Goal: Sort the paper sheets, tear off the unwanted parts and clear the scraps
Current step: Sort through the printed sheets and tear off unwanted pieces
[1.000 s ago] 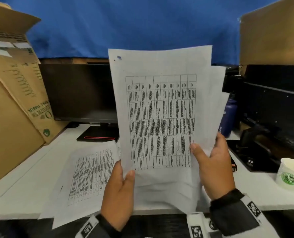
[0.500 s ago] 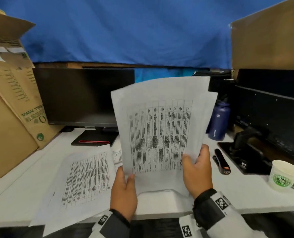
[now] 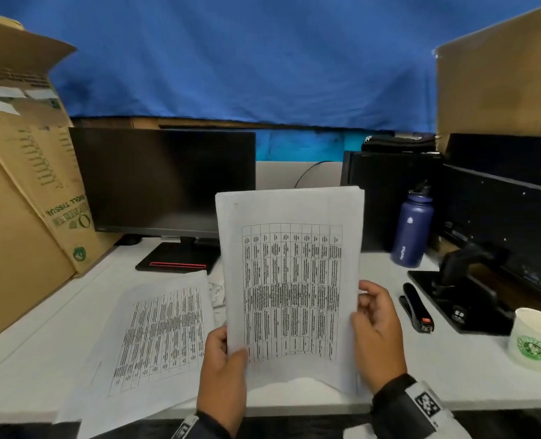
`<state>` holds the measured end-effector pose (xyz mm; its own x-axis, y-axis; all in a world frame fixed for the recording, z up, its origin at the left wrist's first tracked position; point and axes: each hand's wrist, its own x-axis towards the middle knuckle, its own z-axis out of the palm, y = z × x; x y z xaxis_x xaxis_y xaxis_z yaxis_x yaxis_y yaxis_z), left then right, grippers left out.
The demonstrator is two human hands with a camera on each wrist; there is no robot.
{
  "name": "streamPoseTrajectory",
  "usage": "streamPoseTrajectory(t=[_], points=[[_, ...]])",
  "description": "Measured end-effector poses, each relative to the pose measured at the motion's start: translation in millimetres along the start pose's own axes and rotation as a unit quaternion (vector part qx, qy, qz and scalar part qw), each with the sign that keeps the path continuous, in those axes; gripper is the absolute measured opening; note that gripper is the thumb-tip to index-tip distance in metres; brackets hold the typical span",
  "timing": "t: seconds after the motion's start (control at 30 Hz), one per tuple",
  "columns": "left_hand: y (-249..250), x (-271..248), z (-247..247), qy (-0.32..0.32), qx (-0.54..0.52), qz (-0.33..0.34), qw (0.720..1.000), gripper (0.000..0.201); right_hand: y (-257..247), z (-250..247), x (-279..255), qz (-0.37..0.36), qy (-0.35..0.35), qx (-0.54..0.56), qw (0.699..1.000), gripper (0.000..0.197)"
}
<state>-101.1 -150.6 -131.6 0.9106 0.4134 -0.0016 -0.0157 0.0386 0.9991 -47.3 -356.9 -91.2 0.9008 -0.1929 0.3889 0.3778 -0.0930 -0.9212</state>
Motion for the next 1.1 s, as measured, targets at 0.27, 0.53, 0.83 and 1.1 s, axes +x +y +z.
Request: streamPoseTrajectory(t=[0.27, 0.53, 0.83, 1.1], points=[[-16, -3, -4, -0.037, 0.043, 0.030, 0.998, 0.033, 6, -2, -4, 0.041, 0.002, -0.001, 0.999, 0.031], [-21, -5, -6, -0.051, 0.072, 0.046, 0.995, 0.036, 2, 4, -17, 0.098, -0.006, 0.037, 0.995, 0.038], [-16, -17, -4, -0.033, 0.133, 0.067, 0.988, 0.034, 9, 3, -25, 0.139, -0.045, -0.059, 0.987, 0.033], [40, -18, -47, -0.125, 0.210, 0.117, 0.962, 0.028, -15, -29, -26, 0.143, 0.051, -0.040, 0.988, 0.029]])
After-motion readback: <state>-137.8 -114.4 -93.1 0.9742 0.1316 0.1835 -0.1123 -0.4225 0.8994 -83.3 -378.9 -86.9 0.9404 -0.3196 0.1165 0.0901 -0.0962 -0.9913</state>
